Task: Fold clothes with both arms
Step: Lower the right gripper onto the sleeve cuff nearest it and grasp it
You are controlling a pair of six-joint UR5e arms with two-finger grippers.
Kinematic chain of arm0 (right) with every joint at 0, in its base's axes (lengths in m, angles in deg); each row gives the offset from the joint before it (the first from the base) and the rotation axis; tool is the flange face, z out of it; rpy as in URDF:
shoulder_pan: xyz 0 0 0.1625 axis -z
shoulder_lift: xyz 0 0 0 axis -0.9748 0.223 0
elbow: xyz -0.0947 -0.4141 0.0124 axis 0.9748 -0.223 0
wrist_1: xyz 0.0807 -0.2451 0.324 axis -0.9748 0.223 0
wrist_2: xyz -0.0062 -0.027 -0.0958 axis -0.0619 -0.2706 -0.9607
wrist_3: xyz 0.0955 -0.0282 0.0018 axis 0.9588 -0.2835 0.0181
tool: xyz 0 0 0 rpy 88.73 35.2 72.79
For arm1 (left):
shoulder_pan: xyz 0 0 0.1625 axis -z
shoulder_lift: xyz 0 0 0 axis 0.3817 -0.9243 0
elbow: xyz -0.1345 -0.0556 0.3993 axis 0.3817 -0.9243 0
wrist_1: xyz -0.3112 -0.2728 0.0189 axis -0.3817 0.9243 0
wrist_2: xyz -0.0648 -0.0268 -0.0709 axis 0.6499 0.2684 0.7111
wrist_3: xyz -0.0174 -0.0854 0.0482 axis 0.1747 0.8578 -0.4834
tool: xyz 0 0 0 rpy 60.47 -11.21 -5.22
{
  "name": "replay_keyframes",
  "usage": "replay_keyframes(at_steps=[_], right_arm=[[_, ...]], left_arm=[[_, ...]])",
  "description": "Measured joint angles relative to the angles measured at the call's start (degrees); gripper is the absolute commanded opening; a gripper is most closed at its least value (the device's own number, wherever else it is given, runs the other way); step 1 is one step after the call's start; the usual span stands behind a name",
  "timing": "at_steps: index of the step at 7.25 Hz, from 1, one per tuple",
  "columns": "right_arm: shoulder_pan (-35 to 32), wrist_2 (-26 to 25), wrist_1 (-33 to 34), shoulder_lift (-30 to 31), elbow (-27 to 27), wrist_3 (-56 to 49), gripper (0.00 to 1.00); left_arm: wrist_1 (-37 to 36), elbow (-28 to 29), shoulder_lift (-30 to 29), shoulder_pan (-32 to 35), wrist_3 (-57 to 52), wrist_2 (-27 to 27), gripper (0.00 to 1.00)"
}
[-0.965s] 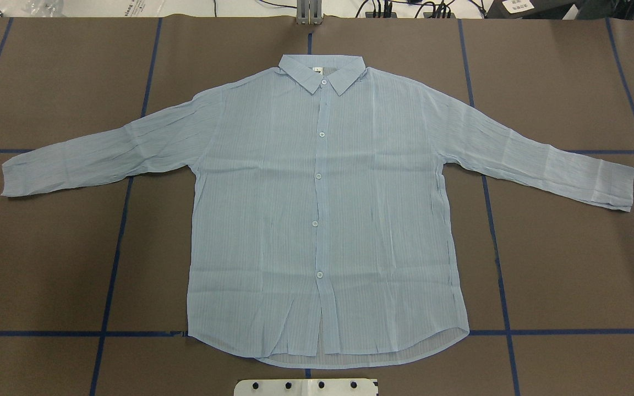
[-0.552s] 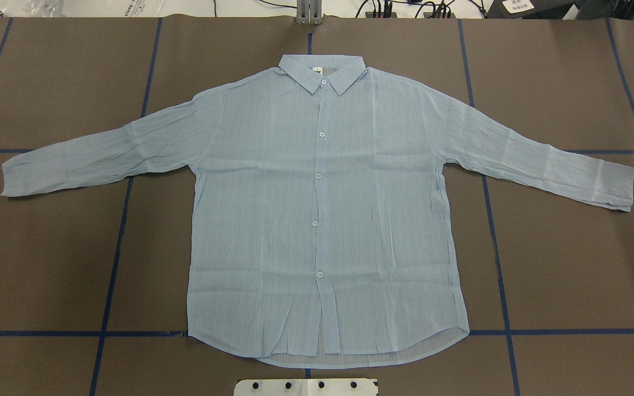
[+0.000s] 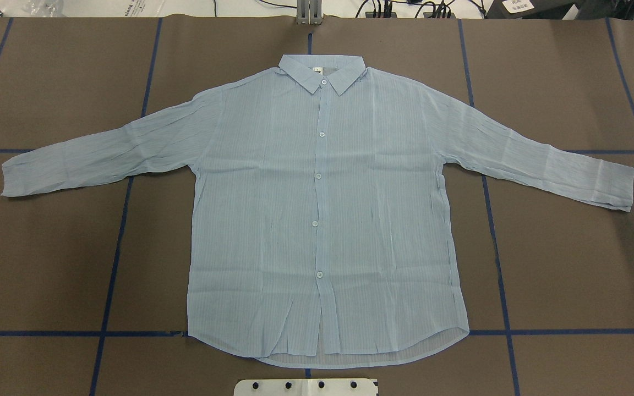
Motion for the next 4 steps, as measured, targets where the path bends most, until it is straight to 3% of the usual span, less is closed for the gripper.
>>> replay_keyframes(at_steps=[4], right_arm=[[4.3, 2.5, -8.3, 3.7, -0.9, 14.0, 0.99]], left_arm=[[0.2, -0.3, 0.2, 0.0, -0.4, 0.0, 1.00]])
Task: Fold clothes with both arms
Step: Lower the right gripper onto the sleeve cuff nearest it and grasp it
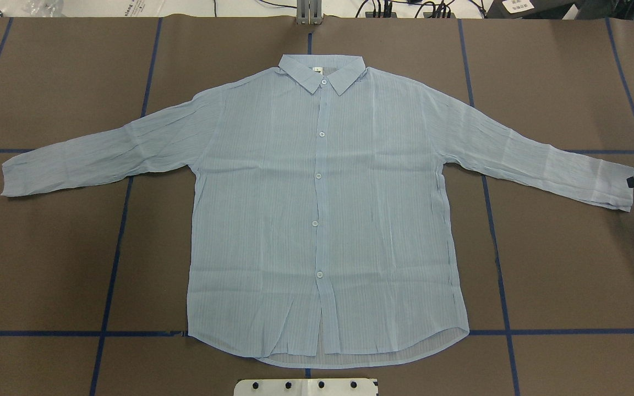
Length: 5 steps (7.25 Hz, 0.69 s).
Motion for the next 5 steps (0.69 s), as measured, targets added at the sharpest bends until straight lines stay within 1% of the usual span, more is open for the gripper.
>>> replay_keyframes(at_steps=[1, 2, 3, 4, 5], right_arm=[[1.5, -0.3, -2.6, 0.8, -0.1, 3.3, 0.92], [2.8, -1.2, -3.7, 1.1, -0.2, 5.2, 0.87], [3.7, -2.3, -4.1, 1.1, -0.2, 6.0, 0.84], [4.2, -3.1, -4.2, 1.0, -0.3, 6.3, 0.77], [4.4, -3.4, -4.1, 0.9, -0.3, 6.5, 0.74]], left_arm=[[0.0, -0.1, 0.0, 0.0, 0.0, 0.0, 1.00], [0.0, -0.2, 0.1, 0.0, 0.1, 0.1, 1.00], [0.0, -0.2, 0.1, 0.0, 0.1, 0.1, 1.00], [0.0, -0.2, 0.1, 0.0, 0.1, 0.1, 1.00], [0.0, -0.2, 0.2, 0.0, 0.0, 0.1, 1.00]])
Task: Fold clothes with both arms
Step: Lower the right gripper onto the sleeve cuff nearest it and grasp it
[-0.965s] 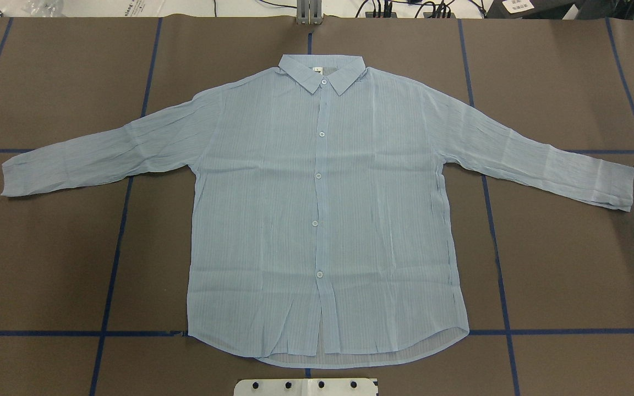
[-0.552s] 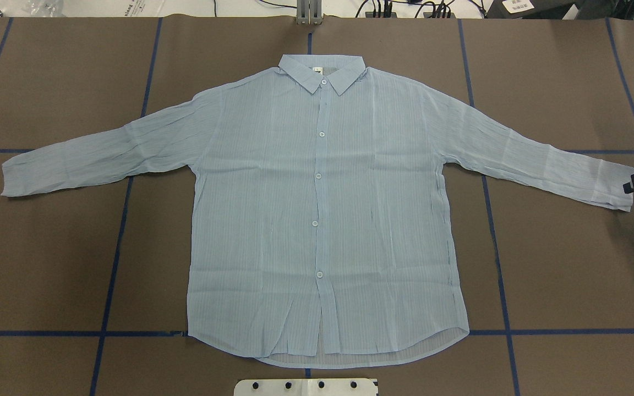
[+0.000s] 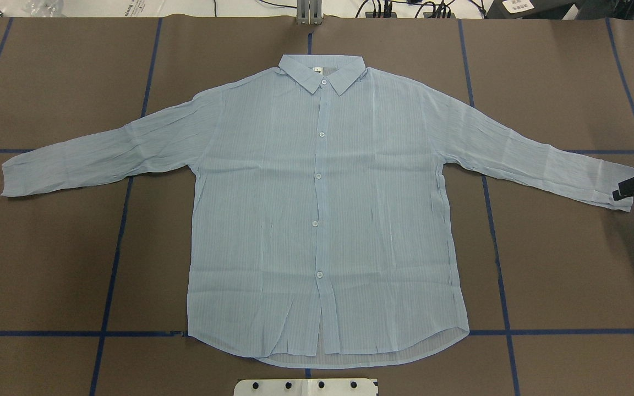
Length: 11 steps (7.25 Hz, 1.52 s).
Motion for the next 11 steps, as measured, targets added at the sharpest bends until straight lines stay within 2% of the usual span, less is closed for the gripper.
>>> replay_keyframes(at_steps=[7, 8, 9, 11], right_arm=[[0.3, -0.1, 0.6, -0.2, -0.1, 0.0, 0.67], [0.3, -0.1, 0.7, -0.2, -0.2, 0.0, 0.60], [0.4, -0.1, 0.8, -0.2, -0.3, 0.0, 0.59], [0.4, -0.1, 0.8, -0.2, -0.6, 0.0, 0.49]], left_arm=[[0.1, -0.1, 0.1, 0.0, 0.0, 0.0, 1.00], [0.1, -0.1, 0.1, 0.0, 0.0, 0.0, 1.00], [0.1, -0.1, 0.1, 0.0, 0.0, 0.0, 1.00], [0.0, -0.3, 0.0, 0.0, 0.0, 0.0, 1.00]])
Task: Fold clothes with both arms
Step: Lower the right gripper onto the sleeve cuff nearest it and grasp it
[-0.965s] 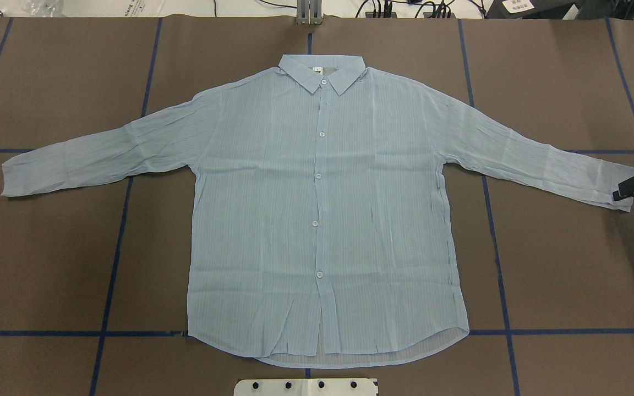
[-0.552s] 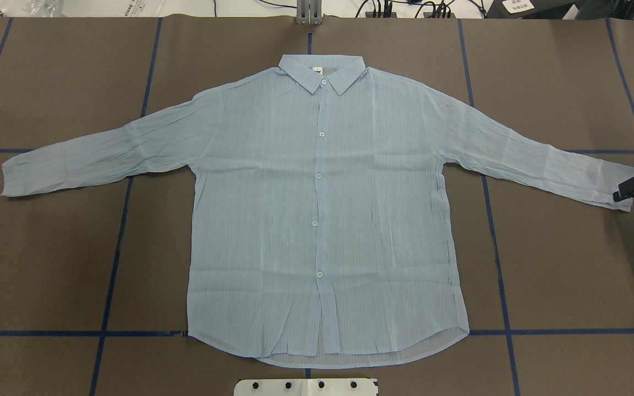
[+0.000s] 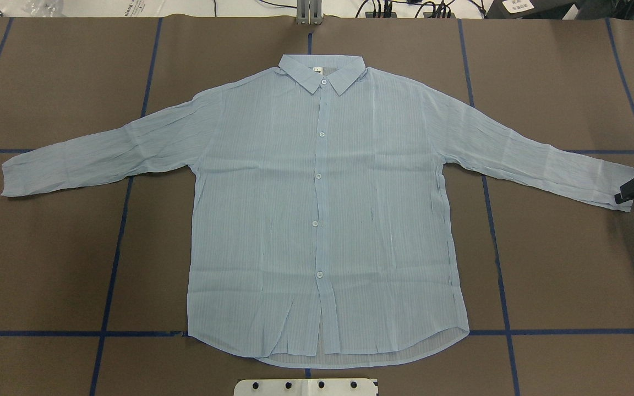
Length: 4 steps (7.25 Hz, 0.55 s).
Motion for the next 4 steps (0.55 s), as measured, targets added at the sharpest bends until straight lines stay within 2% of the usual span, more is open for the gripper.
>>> replay_keyframes(at_steps=[2, 4], right_arm=[[0.0, 0.0, 0.0, 0.0, -0.3, 0.0, 0.33], [-0.3, 0.0, 0.0, 0.0, -0.4, 0.1, 0.33]], left_arm=[[0.0, -0.2, 0.0, 0.0, 0.0, 0.0, 1.00], [0.0, -0.3, 0.0, 0.0, -0.1, 0.0, 1.00]])
